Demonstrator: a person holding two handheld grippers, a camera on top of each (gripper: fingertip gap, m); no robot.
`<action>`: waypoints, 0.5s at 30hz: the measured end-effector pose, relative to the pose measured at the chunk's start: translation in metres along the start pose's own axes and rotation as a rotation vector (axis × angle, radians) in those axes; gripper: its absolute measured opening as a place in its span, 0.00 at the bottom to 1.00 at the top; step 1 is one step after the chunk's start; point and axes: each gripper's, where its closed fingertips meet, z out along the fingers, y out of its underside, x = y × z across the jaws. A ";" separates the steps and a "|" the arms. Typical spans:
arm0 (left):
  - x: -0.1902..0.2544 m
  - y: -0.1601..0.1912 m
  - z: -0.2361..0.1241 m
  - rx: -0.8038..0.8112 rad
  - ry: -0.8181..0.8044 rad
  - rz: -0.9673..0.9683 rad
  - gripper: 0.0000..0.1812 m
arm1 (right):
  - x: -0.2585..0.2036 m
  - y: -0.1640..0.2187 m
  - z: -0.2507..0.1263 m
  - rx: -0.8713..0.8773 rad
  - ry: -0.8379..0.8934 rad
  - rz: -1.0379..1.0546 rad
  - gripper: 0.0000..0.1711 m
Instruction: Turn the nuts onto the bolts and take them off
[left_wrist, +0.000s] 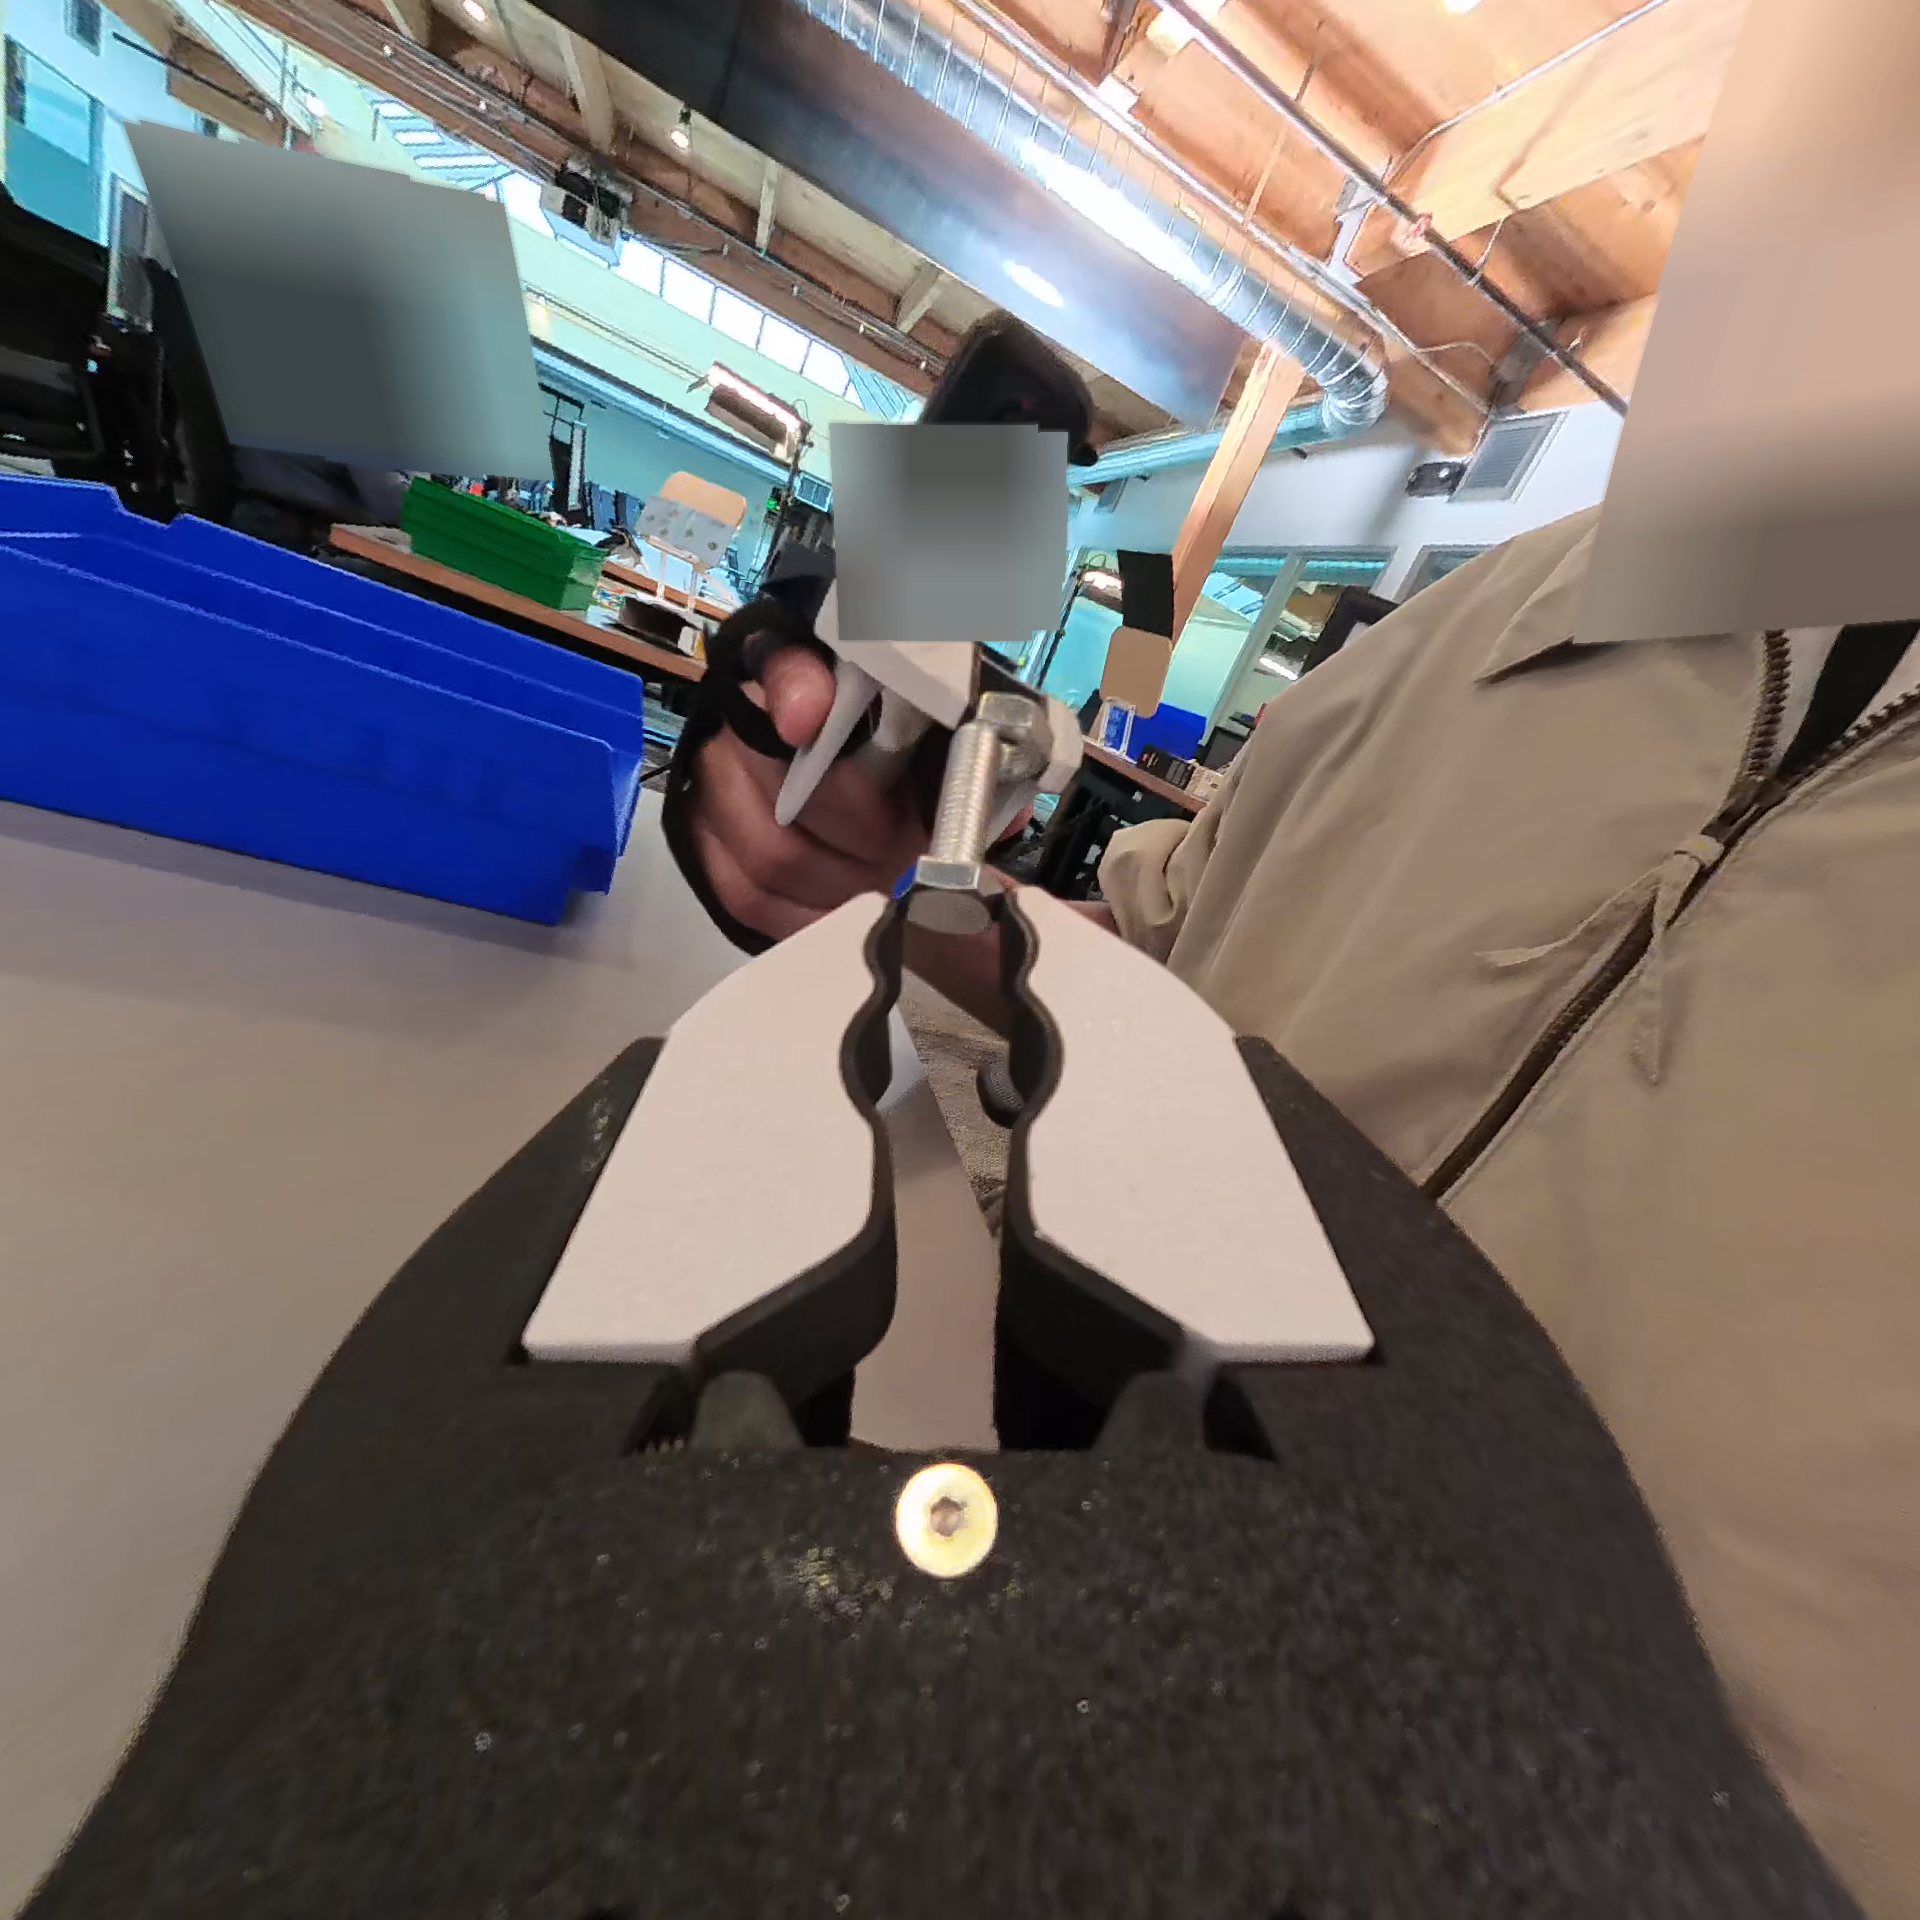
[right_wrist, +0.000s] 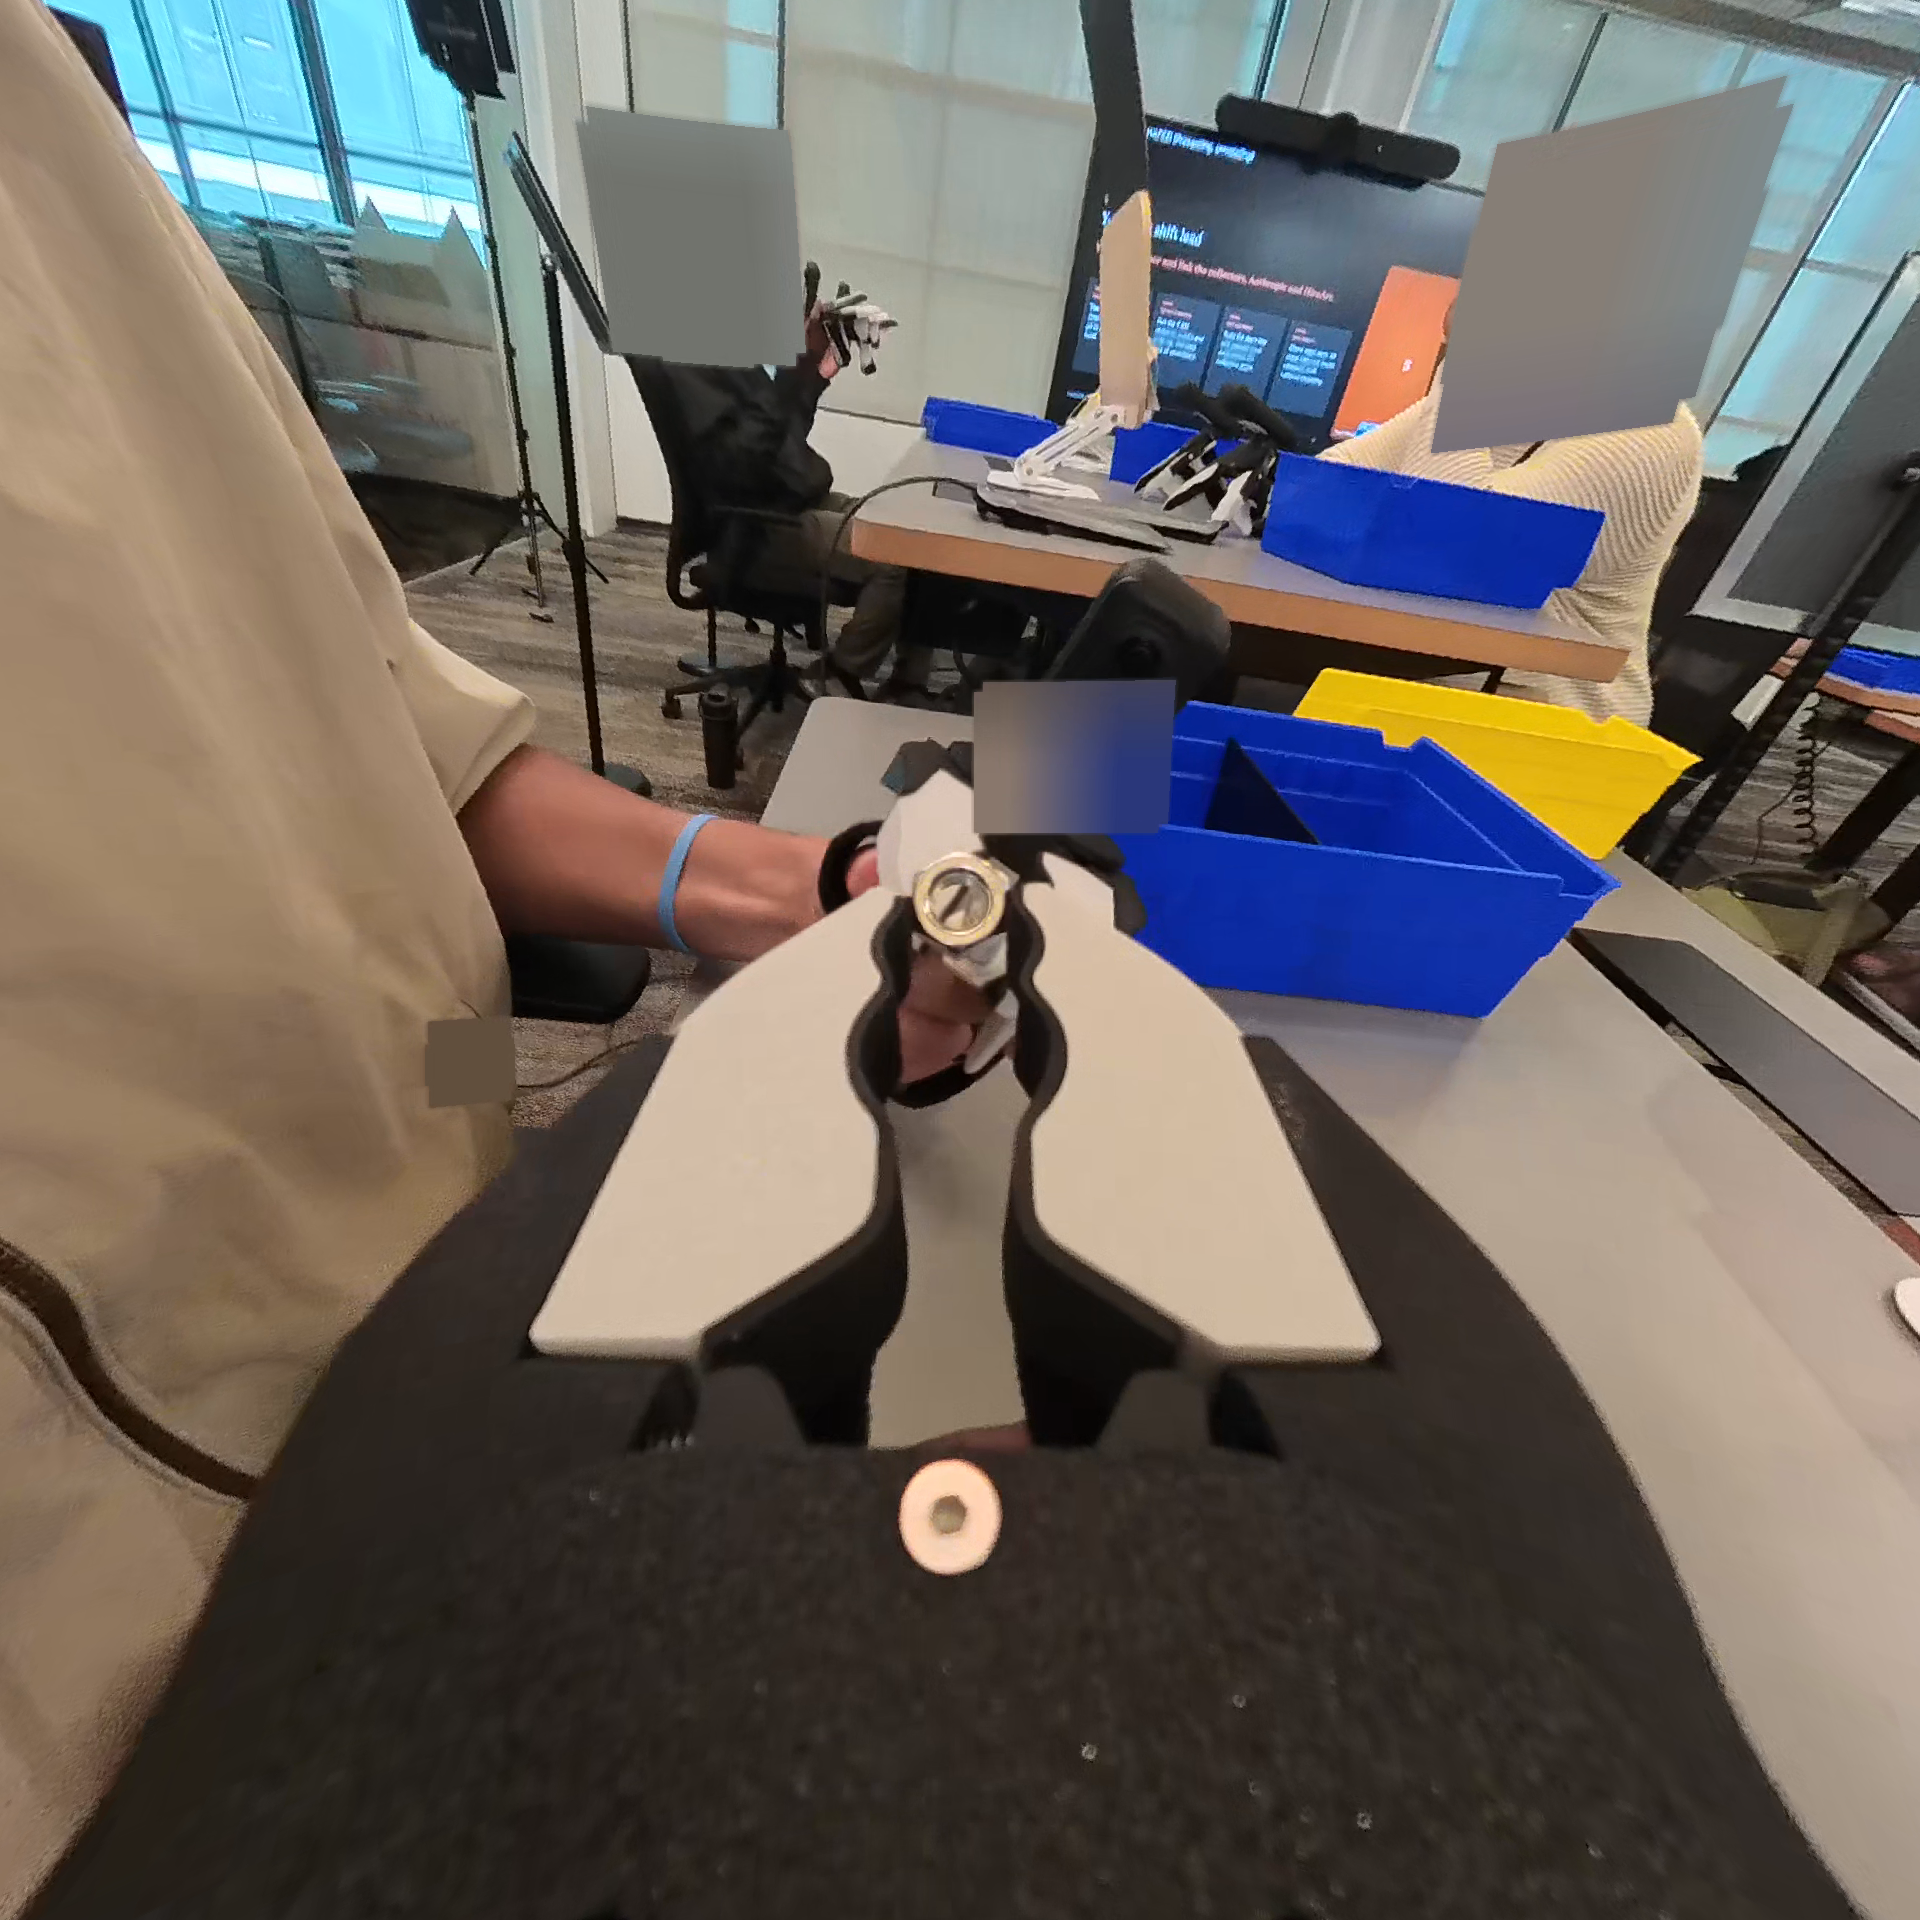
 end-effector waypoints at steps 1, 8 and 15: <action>0.000 0.001 0.001 -0.009 -0.004 0.004 0.10 | 0.001 0.000 0.001 0.005 0.005 0.001 0.10; 0.000 0.004 -0.001 -0.040 -0.006 0.009 0.10 | 0.003 0.004 0.002 -0.004 -0.012 0.016 0.10; -0.012 0.000 -0.003 -0.047 -0.146 0.100 0.10 | 0.015 0.009 0.001 0.027 0.020 0.124 0.10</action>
